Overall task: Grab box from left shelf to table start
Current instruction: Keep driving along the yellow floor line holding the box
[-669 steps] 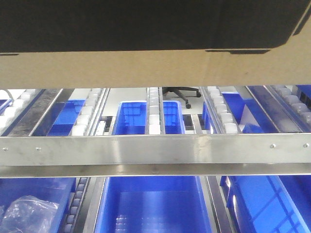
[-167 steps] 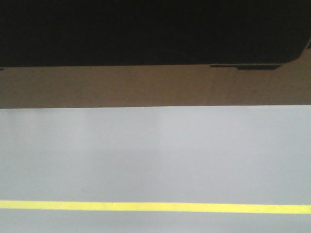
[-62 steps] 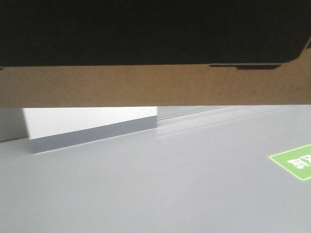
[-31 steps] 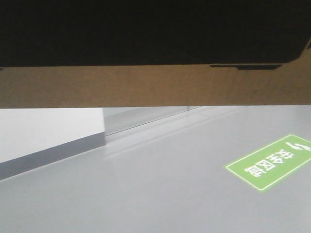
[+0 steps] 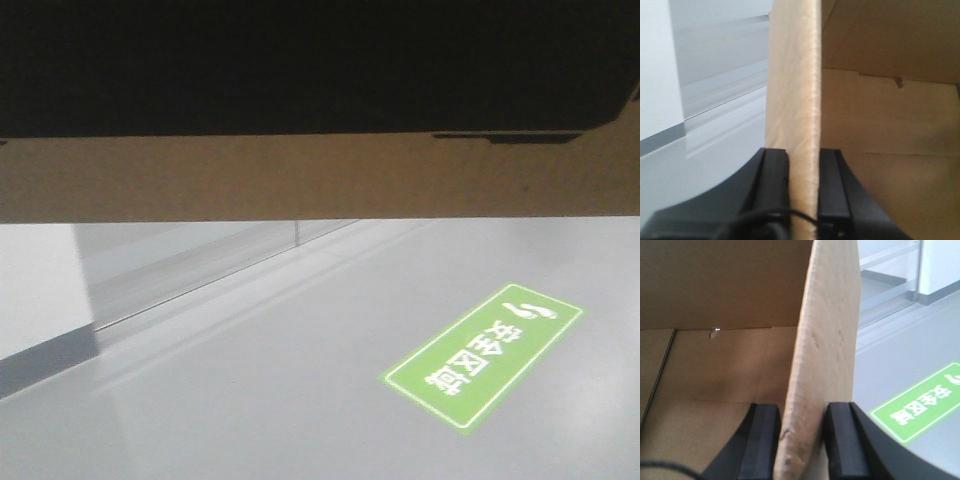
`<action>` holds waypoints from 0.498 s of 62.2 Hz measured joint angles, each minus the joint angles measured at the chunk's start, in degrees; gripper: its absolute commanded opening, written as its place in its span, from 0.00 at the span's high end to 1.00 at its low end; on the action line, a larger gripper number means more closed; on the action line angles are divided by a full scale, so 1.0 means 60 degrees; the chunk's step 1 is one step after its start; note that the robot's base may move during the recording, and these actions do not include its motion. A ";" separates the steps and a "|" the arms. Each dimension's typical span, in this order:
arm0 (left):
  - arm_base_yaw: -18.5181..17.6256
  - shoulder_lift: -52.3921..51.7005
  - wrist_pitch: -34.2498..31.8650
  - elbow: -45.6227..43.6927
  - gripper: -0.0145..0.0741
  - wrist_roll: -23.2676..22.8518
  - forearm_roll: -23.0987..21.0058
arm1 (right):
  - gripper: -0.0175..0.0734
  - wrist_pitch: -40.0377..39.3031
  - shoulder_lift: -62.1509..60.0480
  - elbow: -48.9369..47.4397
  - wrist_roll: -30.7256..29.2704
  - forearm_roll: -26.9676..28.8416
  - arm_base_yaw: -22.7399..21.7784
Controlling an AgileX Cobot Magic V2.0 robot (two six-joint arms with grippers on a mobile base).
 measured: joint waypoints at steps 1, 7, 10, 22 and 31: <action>0.0000 0.0000 0.0000 0.0000 0.95 0.0000 0.0000 | 0.75 0.0000 0.0000 0.0000 0.0000 0.0000 0.0000; 0.0000 0.0000 0.0000 0.0000 0.95 0.0000 0.0000 | 0.75 0.0000 0.0000 0.0000 0.0000 0.0000 0.0000; 0.0000 0.0000 0.0000 0.0000 0.95 0.0000 0.0000 | 0.75 0.0000 0.0000 0.0000 0.0000 0.0000 0.0000; -0.0156 0.0000 0.0000 0.0000 0.95 0.0000 0.0000 | 0.75 0.0000 0.0000 0.0000 0.0000 0.0000 0.0000; -0.0069 0.0000 0.0019 0.0000 0.95 0.0004 -0.0065 | 0.75 0.0000 0.0000 0.0000 0.0000 0.0000 0.0000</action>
